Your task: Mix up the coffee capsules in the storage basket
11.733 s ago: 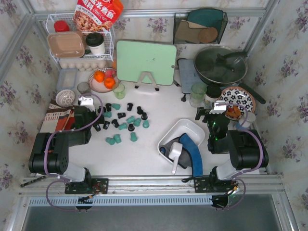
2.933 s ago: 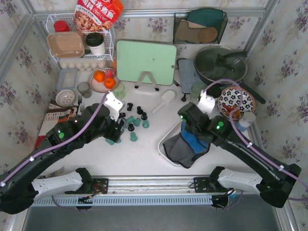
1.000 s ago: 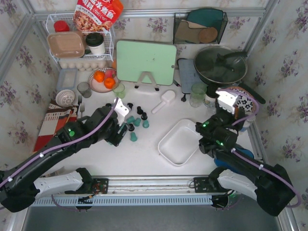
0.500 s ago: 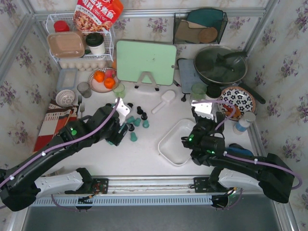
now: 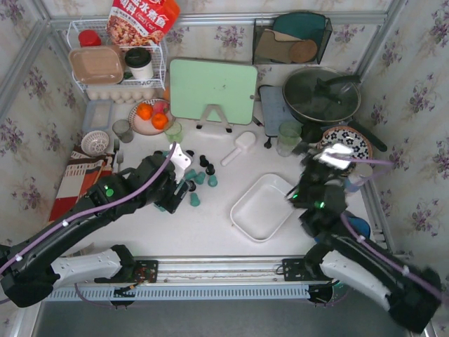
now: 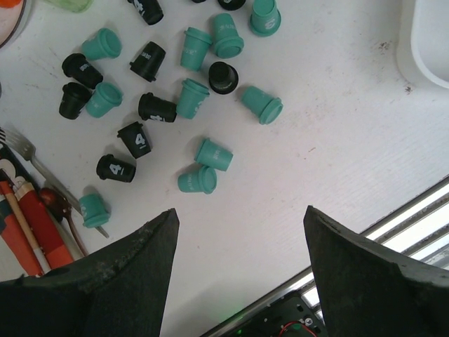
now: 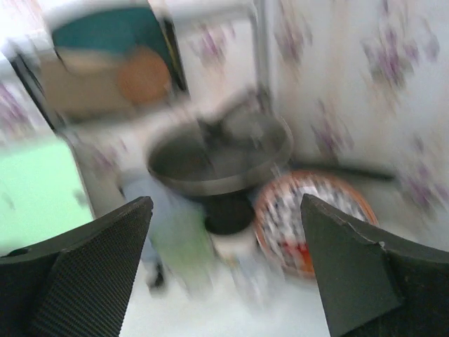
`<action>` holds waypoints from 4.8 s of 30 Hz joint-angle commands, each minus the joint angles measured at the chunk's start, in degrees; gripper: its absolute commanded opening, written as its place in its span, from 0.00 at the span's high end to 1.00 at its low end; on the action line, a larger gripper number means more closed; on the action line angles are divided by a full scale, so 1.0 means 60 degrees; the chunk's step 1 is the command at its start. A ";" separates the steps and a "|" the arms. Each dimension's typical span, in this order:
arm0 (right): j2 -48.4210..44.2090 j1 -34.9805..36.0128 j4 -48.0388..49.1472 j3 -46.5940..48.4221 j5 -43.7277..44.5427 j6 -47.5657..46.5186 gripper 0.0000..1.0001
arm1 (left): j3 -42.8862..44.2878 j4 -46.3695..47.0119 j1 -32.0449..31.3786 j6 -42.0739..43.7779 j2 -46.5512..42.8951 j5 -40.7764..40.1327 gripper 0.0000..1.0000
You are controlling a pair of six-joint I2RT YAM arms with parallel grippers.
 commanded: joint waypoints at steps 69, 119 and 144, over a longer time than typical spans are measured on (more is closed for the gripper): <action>0.8012 -0.4739 -1.5971 0.7005 -1.2380 0.6585 1.00 | -0.0636 0.1075 0.0014 0.0241 -0.0980 -0.1004 0.25; 0.2832 -0.4732 -1.0144 0.4098 -0.9732 0.7837 0.00 | -0.0686 0.1323 0.0877 -0.0552 -0.0608 -0.0951 0.25; 0.2076 -0.3710 -0.8610 0.2132 -0.9515 0.8273 0.13 | -0.2530 0.2207 0.0379 -0.5241 0.1548 -0.2301 0.33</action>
